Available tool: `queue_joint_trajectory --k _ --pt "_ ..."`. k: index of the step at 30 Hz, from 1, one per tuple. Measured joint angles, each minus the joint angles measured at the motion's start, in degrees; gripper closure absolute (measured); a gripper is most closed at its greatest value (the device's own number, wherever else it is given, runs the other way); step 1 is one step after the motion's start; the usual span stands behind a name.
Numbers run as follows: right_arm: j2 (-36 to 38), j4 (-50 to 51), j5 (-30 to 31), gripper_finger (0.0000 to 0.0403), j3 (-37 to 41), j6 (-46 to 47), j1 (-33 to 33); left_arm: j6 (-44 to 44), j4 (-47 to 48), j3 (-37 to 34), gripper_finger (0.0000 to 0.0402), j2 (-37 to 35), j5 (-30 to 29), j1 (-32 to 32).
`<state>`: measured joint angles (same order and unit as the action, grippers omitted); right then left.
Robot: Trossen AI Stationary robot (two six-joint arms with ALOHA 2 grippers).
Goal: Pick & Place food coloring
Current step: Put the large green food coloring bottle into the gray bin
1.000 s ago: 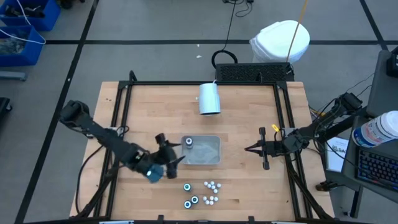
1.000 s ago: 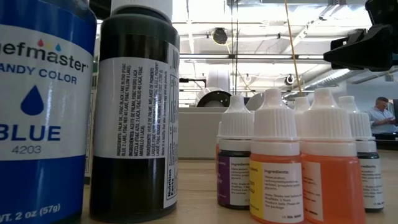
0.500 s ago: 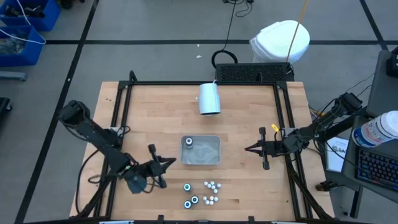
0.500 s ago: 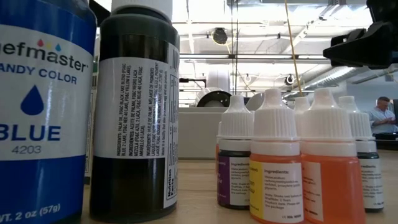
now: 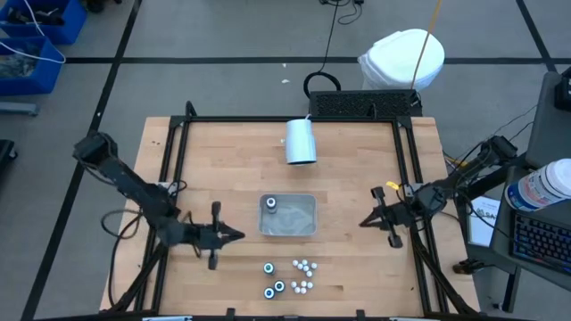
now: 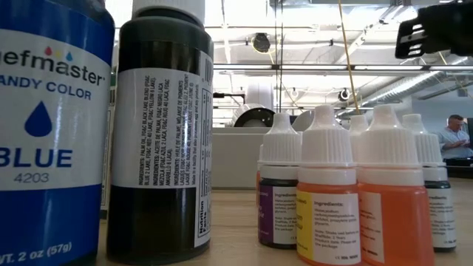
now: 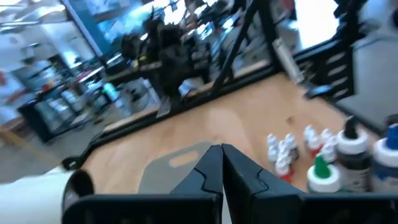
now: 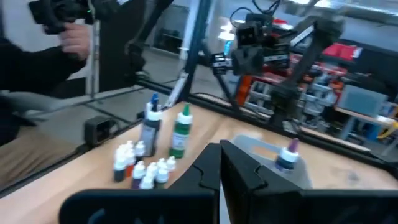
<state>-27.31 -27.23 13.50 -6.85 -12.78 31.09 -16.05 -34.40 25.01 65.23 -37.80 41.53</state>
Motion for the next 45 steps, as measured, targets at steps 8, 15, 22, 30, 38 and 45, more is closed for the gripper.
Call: queue_joint_trajectory --k 8,15,22,30,38,45 --pt "3.14 2.96 -2.38 0.0403 0.00 4.60 -3.85 4.01 -6.19 -8.09 0.0398 -3.98 11.25 -5.41" --pt "3.61 3.86 -4.70 0.0403 0.00 6.03 -5.06 6.62 -13.70 -11.80 0.0398 -1.36 12.13 -5.41" --pt "3.30 3.51 -4.53 0.0403 0.00 5.27 -5.20 7.34 -13.58 -10.58 0.0396 1.83 12.35 -5.43" --pt "3.30 2.35 -2.41 0.0403 0.00 4.59 -5.20 7.33 -16.56 -10.51 0.0382 6.00 15.66 -5.45" --pt "3.30 -2.37 0.09 0.0403 0.00 4.20 -5.20 5.70 -19.02 -10.49 0.0393 8.27 16.97 -5.45" --pt "3.06 -0.94 0.02 0.0403 0.00 4.52 -5.20 6.51 -20.27 -10.49 0.0394 8.72 16.79 -5.52"
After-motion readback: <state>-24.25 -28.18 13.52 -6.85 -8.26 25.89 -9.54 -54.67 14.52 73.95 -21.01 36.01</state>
